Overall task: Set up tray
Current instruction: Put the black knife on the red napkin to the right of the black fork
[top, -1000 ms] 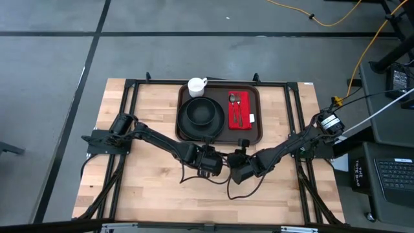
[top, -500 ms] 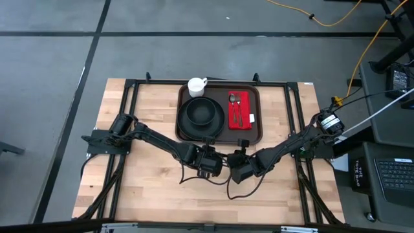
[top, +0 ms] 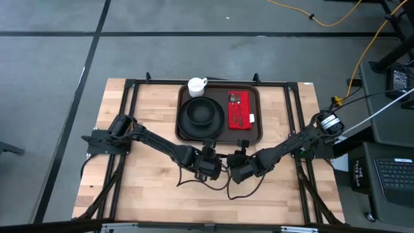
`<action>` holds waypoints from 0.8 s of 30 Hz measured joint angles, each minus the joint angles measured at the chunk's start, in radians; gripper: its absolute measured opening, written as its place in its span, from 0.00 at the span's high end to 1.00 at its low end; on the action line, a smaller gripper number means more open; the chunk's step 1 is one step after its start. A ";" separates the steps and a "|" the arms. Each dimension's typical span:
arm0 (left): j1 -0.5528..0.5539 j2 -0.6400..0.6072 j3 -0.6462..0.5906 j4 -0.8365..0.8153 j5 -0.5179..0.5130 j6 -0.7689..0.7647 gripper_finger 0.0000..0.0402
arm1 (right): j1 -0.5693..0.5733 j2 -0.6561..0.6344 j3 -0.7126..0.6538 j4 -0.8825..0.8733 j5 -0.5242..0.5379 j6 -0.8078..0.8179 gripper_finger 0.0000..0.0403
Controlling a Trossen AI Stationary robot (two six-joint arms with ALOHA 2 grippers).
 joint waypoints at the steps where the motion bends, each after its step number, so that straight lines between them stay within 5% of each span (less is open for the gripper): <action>1: -0.003 -0.002 0.000 0.001 0.001 0.013 0.65 | 0.000 0.000 0.000 -0.001 0.001 0.001 0.87; 14: 0.002 -0.122 -0.042 -0.109 0.043 -0.005 0.71 | 0.000 0.000 0.000 -0.001 -0.015 0.028 0.87; 24: 0.048 -0.408 -0.495 0.371 0.150 0.003 0.85 | 0.017 0.000 0.000 -0.002 -0.014 0.026 0.87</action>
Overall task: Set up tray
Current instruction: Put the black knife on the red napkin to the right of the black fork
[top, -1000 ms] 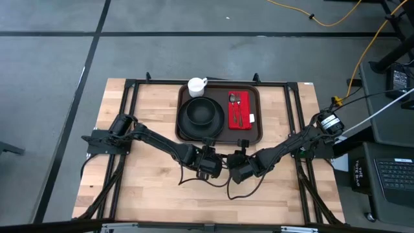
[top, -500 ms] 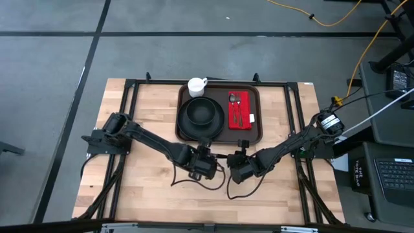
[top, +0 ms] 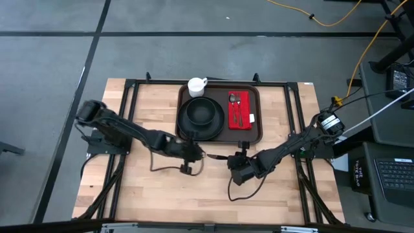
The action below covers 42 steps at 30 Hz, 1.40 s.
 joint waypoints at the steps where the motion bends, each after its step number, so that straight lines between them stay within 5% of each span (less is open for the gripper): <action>1: 0.005 -0.034 -0.046 0.061 0.029 0.007 0.86 | 0.000 0.000 0.000 -0.001 0.000 0.000 0.87; 6: 0.034 -0.185 -0.230 0.294 0.122 0.027 0.89 | -0.002 0.000 0.000 0.002 0.000 0.001 0.87; 16: 0.092 -0.339 -0.406 0.466 0.128 0.020 0.90 | -0.042 -0.012 0.025 0.016 0.000 -0.004 0.87; 33: 0.110 -0.334 -0.415 0.470 0.112 0.018 0.90 | -0.150 -0.206 -0.058 0.048 0.073 0.008 0.86; 42: 0.108 -0.334 -0.415 0.470 0.113 0.018 0.91 | -0.216 -0.300 -0.123 0.043 0.185 0.160 0.86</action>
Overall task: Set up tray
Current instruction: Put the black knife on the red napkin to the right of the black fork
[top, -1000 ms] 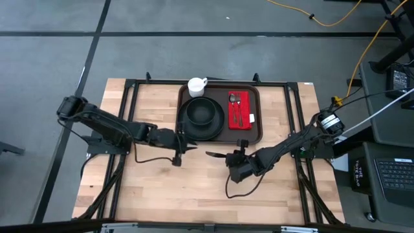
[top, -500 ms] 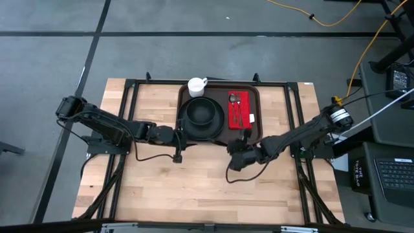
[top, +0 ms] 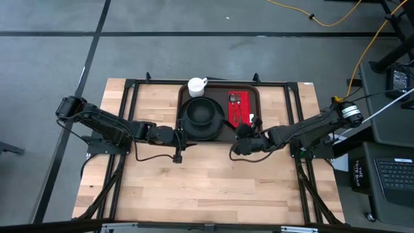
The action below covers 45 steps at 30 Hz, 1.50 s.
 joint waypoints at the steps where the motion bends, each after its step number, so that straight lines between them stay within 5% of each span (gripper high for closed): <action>1: 0.000 0.000 0.000 0.000 0.001 0.000 0.91 | -0.008 -0.002 0.000 0.001 0.000 0.000 0.86; 17: 0.016 -0.055 -0.074 0.157 0.038 0.076 0.94 | -0.105 -0.002 0.000 0.004 0.063 -0.082 0.86; 28: 0.040 -0.068 -0.091 0.185 0.041 0.056 0.99 | -0.106 -0.002 0.000 -0.015 0.054 0.025 0.86; 31: 0.065 -0.092 -0.150 0.270 0.112 0.057 1.00 | -0.106 -0.002 0.000 -0.014 0.052 0.038 0.86; 40: 0.188 -0.331 -0.347 0.344 0.161 0.032 0.99 | -0.132 -0.002 0.000 -0.009 0.041 0.055 0.86; 45: 0.233 -0.464 -0.430 0.342 0.217 -0.001 1.00 | -0.214 -0.002 0.000 0.010 -0.070 0.095 0.86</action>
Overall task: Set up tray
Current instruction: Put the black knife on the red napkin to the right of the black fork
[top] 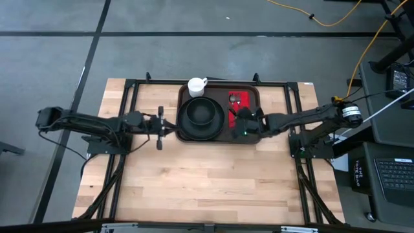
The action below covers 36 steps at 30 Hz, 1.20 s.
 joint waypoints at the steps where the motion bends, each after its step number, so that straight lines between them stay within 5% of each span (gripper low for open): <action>1: 0.004 -0.020 -0.013 0.002 0.001 -0.004 0.99 | -0.022 0.000 0.000 -0.001 -0.020 0.011 0.86; 16: 0.017 -0.123 -0.085 -0.014 0.002 -0.025 0.99 | -0.277 0.000 0.000 -0.011 -0.156 0.227 0.88; 36: 0.017 -0.123 -0.085 -0.015 0.001 -0.113 0.99 | -0.390 0.009 0.000 -0.094 -0.253 0.338 0.88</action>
